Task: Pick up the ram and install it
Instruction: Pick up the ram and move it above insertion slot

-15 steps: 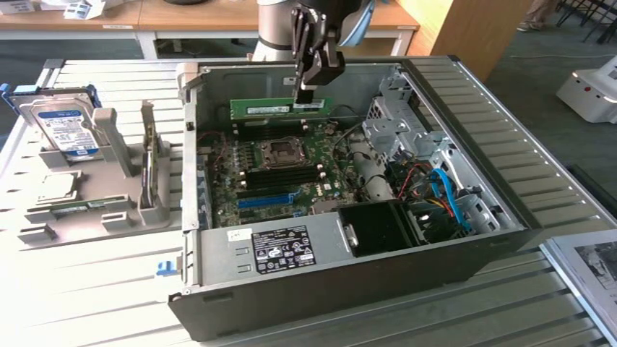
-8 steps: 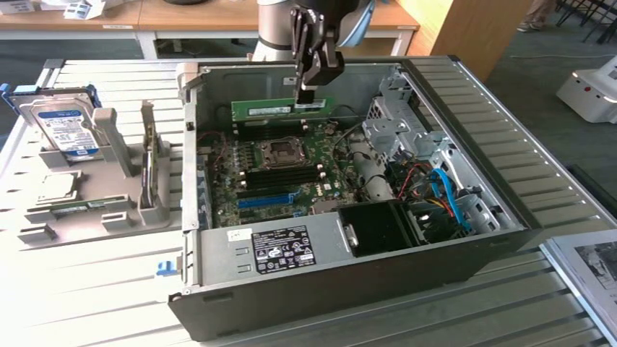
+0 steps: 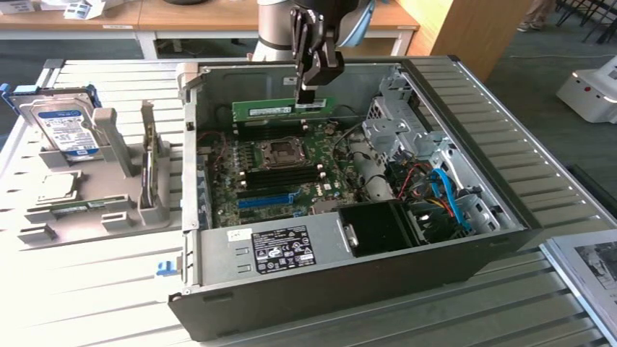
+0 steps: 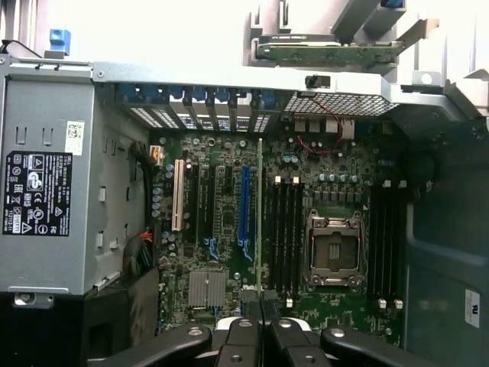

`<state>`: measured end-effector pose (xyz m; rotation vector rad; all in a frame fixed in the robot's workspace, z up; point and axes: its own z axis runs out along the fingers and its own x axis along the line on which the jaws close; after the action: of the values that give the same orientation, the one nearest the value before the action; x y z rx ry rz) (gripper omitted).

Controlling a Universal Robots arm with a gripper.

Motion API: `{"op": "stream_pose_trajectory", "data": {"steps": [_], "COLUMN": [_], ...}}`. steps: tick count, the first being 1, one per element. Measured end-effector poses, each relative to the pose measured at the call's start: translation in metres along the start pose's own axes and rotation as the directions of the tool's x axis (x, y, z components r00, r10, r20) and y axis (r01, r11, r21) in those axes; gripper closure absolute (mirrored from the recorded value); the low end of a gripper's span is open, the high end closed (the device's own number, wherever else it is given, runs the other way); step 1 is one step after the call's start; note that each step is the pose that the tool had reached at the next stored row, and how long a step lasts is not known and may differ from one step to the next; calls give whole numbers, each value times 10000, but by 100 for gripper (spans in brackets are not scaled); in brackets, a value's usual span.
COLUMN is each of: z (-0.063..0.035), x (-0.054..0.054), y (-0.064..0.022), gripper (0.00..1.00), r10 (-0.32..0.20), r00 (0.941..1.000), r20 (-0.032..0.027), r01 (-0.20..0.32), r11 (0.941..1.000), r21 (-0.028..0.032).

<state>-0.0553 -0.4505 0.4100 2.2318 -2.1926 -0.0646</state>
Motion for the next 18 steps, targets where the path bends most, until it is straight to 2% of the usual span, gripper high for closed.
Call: {"op": "stream_pose_trajectory", "data": {"steps": [6, 12, 18], "z": [7, 14, 17], "x": [-29, -38, -63], "y": [-1, -1, -1], "gripper": [89, 89, 89], "r10": [111, 457, 462], "r00": [9999, 9990, 9989], "r20": [3, 16, 16], "r01": [-111, -457, -462], "r11": [9999, 9990, 9989], "r21": [2, 8, 8]}}
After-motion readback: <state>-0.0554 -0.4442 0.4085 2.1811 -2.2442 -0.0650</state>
